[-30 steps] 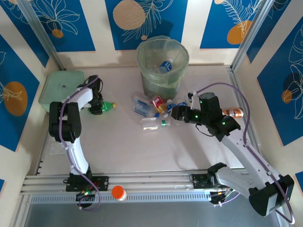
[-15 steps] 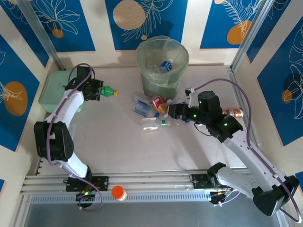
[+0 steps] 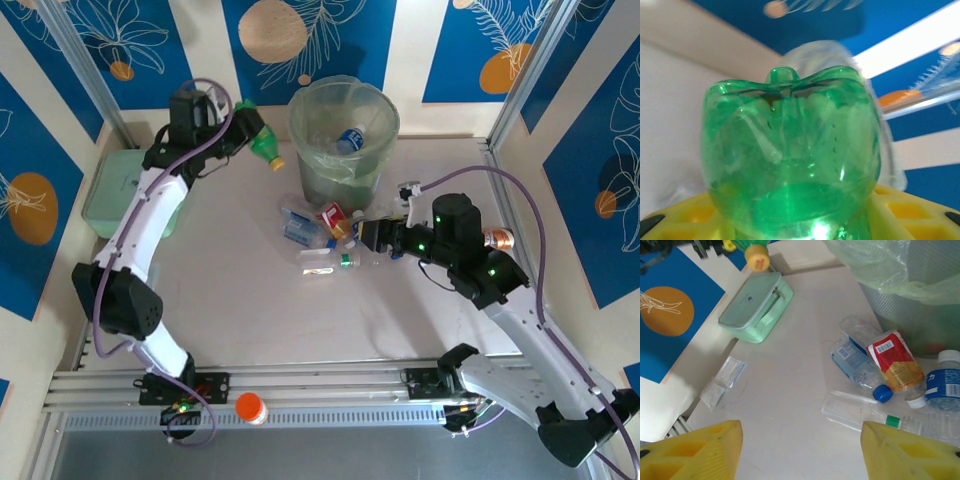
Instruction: Put the plastic bottles in the bin
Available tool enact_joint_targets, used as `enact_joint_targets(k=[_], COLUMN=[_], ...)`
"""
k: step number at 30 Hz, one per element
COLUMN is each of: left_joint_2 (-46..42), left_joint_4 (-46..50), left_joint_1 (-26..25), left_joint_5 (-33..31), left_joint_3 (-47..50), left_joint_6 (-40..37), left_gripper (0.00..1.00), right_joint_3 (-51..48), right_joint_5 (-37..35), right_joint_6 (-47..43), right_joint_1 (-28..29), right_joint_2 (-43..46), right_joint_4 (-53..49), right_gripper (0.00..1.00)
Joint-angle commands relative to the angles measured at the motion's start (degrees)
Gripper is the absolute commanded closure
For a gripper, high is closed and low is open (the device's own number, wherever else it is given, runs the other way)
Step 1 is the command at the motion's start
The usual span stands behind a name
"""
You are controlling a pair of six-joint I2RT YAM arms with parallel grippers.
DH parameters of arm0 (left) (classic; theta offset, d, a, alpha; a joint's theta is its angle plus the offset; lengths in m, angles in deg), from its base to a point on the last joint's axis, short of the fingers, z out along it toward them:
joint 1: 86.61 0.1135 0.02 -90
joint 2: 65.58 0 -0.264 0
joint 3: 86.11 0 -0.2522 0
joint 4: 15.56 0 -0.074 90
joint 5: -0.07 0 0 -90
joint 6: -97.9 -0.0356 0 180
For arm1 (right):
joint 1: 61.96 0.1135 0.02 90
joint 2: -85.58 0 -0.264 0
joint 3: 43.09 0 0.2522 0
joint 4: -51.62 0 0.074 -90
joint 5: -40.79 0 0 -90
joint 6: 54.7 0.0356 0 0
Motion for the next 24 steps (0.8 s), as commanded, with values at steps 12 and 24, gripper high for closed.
enact_joint_targets(k=[12,24], left_joint_2=[29.8,34.1], left_joint_4=[11.5,4.2], left_joint_1=[-5.3,-11.2], left_joint_5=[-1.8,-11.1], left_joint_3=[-52.5,-49.9], left_joint_6=[-3.8,-10.5], left_gripper=[0.60,0.60], right_joint_3=[1.0,-0.2], right_joint_5=[-1.8,0.1], right_joint_6=[-1.5,-1.2], right_joint_1=[-3.4,-4.9], right_joint_2=[4.8,5.2], right_joint_4=[-3.8,-3.7], right_gripper=[0.36,0.36])
